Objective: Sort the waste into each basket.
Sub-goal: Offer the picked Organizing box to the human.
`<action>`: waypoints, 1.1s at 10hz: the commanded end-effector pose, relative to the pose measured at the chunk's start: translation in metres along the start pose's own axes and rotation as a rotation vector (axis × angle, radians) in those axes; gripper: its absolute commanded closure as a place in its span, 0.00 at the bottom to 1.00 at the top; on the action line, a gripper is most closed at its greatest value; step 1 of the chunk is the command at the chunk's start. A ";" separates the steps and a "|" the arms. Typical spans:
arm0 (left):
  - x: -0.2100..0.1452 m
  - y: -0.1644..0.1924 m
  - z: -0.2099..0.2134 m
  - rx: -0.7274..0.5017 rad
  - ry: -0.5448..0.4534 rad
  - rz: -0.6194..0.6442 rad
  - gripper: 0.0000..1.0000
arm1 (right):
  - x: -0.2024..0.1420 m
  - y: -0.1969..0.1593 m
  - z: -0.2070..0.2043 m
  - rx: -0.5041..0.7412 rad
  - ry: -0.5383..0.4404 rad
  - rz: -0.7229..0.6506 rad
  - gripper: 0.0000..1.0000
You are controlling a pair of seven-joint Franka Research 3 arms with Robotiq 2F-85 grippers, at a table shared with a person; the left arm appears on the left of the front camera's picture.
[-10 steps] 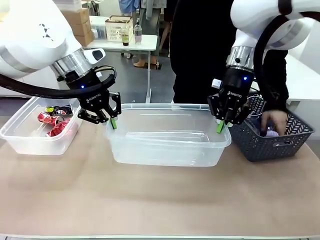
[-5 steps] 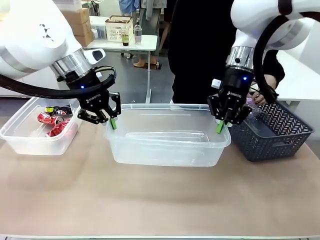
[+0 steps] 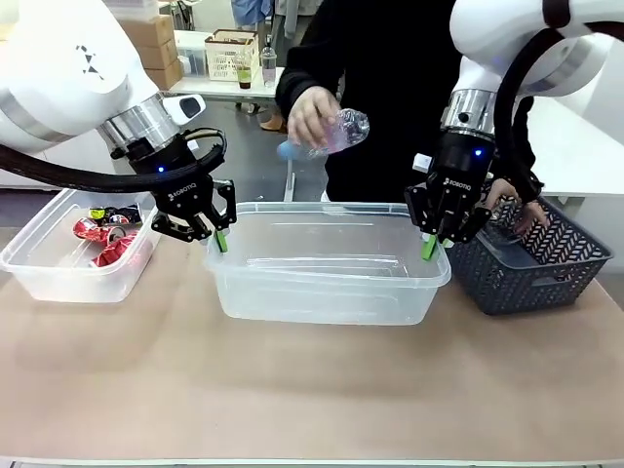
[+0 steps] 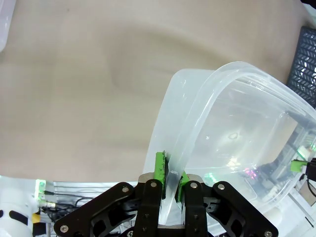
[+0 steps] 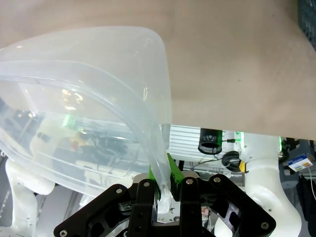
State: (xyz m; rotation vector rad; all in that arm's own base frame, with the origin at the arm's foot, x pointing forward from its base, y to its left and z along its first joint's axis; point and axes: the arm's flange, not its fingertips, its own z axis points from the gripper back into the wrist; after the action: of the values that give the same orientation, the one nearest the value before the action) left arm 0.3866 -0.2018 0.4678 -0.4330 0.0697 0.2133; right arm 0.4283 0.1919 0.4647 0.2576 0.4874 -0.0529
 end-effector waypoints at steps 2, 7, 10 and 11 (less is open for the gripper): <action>0.002 0.001 0.005 -0.012 -0.029 0.048 1.00 | -0.003 0.003 -0.001 0.008 0.017 0.002 1.00; 0.002 0.001 0.005 -0.012 -0.029 0.048 1.00 | -0.003 0.003 -0.001 0.008 0.017 0.002 1.00; 0.002 0.001 0.005 -0.012 -0.029 0.048 1.00 | -0.003 0.003 -0.001 0.008 0.017 0.002 1.00; 0.002 0.001 0.005 -0.012 -0.029 0.048 1.00 | -0.003 0.003 -0.001 0.008 0.017 0.002 1.00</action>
State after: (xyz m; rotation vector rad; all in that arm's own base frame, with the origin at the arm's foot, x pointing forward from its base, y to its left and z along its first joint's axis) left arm 0.3865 -0.2017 0.4675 -0.4327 0.0704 0.2134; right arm 0.4283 0.1920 0.4647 0.2575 0.4875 -0.0526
